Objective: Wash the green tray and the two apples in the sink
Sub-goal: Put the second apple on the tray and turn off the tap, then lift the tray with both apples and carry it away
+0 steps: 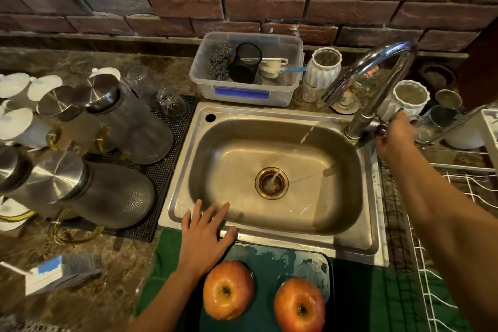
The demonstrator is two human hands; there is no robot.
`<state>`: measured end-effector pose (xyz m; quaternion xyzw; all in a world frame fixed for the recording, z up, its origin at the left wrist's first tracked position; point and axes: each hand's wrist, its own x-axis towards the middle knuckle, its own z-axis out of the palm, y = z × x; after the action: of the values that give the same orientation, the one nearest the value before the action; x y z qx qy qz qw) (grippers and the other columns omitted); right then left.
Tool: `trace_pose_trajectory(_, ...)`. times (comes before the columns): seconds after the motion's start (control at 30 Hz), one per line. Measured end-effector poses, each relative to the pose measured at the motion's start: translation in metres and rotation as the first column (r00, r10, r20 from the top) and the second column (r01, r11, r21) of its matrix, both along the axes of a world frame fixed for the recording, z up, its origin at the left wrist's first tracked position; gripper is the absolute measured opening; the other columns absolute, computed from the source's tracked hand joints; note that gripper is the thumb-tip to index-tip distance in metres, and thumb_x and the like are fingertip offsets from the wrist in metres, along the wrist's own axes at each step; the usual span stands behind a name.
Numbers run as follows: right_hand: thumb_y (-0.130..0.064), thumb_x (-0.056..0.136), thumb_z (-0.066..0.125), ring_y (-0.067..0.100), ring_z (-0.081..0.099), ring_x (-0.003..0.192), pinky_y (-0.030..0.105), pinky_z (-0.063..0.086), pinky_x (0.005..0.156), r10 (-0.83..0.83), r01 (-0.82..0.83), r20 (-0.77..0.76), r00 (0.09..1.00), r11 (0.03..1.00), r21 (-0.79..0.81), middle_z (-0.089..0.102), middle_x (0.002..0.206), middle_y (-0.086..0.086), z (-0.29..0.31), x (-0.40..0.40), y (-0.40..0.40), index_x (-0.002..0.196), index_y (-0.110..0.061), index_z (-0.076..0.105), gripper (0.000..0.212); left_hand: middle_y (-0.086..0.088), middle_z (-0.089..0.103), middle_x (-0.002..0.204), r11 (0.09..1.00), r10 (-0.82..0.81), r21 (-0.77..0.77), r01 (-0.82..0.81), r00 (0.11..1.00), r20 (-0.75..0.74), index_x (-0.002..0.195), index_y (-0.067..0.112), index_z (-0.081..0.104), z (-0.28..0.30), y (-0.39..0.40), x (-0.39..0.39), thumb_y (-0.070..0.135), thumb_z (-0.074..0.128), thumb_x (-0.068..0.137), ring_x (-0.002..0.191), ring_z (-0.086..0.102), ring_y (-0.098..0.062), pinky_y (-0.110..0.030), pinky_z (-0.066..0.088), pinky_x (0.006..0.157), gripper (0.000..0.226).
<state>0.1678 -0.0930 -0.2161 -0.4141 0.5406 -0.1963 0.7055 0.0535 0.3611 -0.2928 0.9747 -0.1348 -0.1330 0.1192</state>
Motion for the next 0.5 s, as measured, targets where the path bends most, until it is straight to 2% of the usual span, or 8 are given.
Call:
trace_pose_trajectory(0.07, -0.042, 0.101, 0.044, 0.02, 0.065, 0.11, 0.038, 0.056, 0.096, 0.012, -0.013, -0.037, 0.999, 1.0, -0.014, 0.06, 0.132, 0.005, 0.001, -0.001, 0.001, 0.143, -0.016, 0.044, 0.049, 0.001, 0.051, 0.152, 1.0, 0.001, 0.001, -0.001, 1.0, -0.002, 0.152, 0.041, 0.04, 0.0, 0.0, 0.0, 0.073, 0.024, 0.09, 0.154, 0.017, -0.029, -0.053, 0.016, 0.121, 0.072)
trace_pose_trajectory(0.17, -0.043, 0.1, 0.043, 0.016, 0.064, 0.104, 0.028, 0.055, 0.079, 0.061, -0.064, -0.074, 0.995, 0.997, -0.032, 0.061, 0.128, 0.004, 0.007, -0.004, 0.005, 0.141, -0.017, 0.048, 0.049, 0.0, 0.053, 0.15, 1.0, 0.011, -0.01, -0.011, 1.0, 0.0, 0.151, 0.04, 0.042, 0.0, 0.0, 0.0, 0.072, 0.027, 0.09, 0.154, 0.02, -0.03, -0.054, 0.018, 0.121, 0.07)
trace_pose_trajectory(0.3, -0.043, 0.102, 0.042, 0.011, 0.063, 0.088, 0.027, 0.053, 0.067, 0.129, -0.13, -0.037, 0.991, 0.991, -0.028, 0.062, 0.114, 0.0, 0.016, -0.015, 0.013, 0.135, -0.019, 0.049, 0.041, 0.0, 0.054, 0.149, 1.0, 0.006, -0.002, -0.006, 1.0, -0.001, 0.15, 0.039, 0.043, -0.001, 0.001, 0.0, 0.072, 0.026, 0.09, 0.153, 0.021, -0.03, -0.054, 0.019, 0.12, 0.071)
trace_pose_trajectory(0.37, -0.041, 0.103, 0.042, 0.007, 0.055, 0.074, 0.024, 0.048, 0.063, 0.164, -0.165, -0.037, 0.986, 0.986, -0.033, 0.059, 0.099, -0.002, 0.018, -0.021, 0.021, 0.119, -0.023, 0.053, 0.026, 0.001, 0.052, 0.15, 1.0, 0.011, 0.0, -0.011, 1.0, -0.006, 0.151, 0.04, 0.042, 0.0, 0.0, 0.001, 0.073, 0.024, 0.09, 0.154, 0.02, -0.029, -0.053, 0.018, 0.121, 0.072)
trace_pose_trajectory(0.43, -0.034, 0.099, 0.046, 0.008, 0.045, 0.063, 0.025, 0.039, 0.059, 0.212, -0.222, -0.11, 0.971, 0.971, -0.091, 0.055, 0.098, 0.002, 0.021, -0.029, 0.031, 0.099, -0.024, 0.055, 0.014, 0.001, 0.05, 0.152, 1.0, 0.011, 0.001, -0.011, 1.0, -0.013, 0.153, 0.04, 0.038, 0.001, 0.001, 0.001, 0.074, 0.022, 0.091, 0.154, 0.018, -0.028, -0.052, 0.015, 0.121, 0.073)
trace_pose_trajectory(0.5, -0.028, 0.092, 0.053, 0.012, 0.042, 0.057, 0.03, 0.034, 0.053, 0.244, -0.265, -0.16, 0.956, 0.956, -0.126, 0.055, 0.093, 0.007, 0.02, -0.041, 0.042, 0.086, -0.021, 0.059, 0.01, 0.001, 0.047, 0.154, 0.999, 0.022, -0.033, -0.023, 0.999, -0.032, 0.154, 0.04, 0.035, 0.003, 0.002, 0.001, 0.074, 0.021, 0.091, 0.155, 0.016, -0.026, -0.049, 0.012, 0.122, 0.073)
